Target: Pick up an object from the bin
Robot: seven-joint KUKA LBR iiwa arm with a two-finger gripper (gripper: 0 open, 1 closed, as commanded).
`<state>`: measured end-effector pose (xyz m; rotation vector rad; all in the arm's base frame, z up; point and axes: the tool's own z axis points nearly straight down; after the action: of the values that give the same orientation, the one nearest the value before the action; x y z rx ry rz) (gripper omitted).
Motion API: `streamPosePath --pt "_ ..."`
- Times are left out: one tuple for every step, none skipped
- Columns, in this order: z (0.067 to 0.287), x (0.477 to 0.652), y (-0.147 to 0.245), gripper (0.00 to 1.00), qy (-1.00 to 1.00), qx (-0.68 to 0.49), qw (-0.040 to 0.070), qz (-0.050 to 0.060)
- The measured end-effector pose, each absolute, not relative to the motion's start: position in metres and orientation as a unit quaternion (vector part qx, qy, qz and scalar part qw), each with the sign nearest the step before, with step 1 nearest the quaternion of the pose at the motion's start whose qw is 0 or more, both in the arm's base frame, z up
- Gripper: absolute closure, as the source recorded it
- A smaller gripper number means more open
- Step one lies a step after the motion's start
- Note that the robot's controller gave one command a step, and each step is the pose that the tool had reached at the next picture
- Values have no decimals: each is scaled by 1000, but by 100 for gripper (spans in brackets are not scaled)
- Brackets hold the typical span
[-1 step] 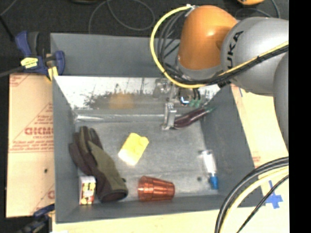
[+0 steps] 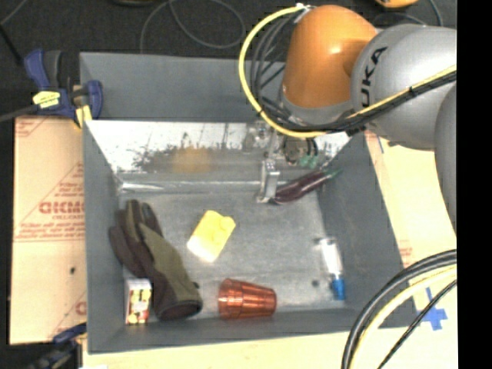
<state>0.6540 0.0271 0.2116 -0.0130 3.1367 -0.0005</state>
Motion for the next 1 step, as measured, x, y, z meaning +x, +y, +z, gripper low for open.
streamPosePath --pt "137 634 59 0 999 -39 3 0"
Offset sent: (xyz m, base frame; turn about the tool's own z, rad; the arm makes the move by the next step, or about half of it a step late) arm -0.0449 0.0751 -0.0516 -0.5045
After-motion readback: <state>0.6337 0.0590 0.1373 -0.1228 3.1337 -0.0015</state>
